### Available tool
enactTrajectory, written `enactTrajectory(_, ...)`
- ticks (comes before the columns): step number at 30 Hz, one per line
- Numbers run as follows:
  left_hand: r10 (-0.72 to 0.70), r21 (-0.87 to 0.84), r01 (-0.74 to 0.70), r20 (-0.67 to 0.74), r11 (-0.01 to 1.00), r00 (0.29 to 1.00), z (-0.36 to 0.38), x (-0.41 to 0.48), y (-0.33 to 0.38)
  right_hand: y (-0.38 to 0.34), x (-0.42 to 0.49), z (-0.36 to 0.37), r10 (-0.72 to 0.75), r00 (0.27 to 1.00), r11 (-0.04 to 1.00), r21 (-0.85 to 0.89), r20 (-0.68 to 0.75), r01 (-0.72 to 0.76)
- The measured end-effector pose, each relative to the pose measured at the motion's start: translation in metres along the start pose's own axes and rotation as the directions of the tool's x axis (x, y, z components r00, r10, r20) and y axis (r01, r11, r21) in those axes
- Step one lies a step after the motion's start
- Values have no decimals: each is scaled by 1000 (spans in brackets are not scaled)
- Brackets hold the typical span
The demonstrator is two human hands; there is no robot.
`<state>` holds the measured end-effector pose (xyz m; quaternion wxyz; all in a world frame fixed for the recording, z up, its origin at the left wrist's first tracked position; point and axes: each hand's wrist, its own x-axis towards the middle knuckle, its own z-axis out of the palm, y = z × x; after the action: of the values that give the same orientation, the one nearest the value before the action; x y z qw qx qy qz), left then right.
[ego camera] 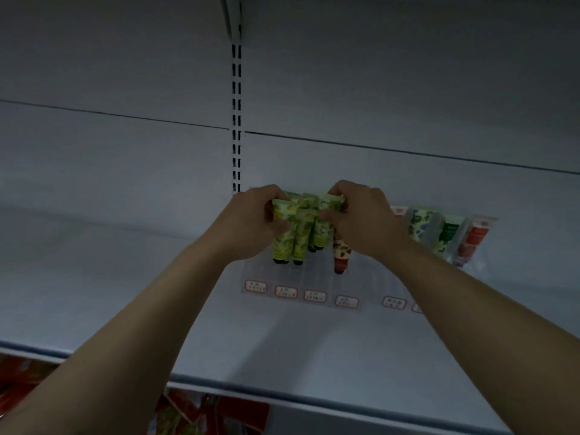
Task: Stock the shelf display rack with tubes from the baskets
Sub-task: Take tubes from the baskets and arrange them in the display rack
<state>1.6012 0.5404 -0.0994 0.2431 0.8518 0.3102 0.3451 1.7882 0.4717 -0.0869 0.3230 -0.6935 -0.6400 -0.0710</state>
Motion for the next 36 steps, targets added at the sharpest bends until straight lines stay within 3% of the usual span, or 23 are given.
enactTrajectory(4,2,-12,-2,-9,1000,1000,4,4,-9,1,8,13,56,996,998,10,62,-57)
enactTrajectory(11,8,-1,-8,11,1000,1000,8,5,-13,3,-1,15,18,999,997,-73,-38,-21)
enactTrajectory(17,-15,42,14,15,999,1000,4,6,-17,6,2,13,106,994,994,20,-9,-106)
enactTrajectory(26,-44,40,43,9,998,999,-11,2,-23,4,3,12,34,998,977,-211,46,-24)
enactTrajectory(36,-30,5,30,23,1000,999,-9,3,-24,5,0,9,-93,995,943,-316,39,101)
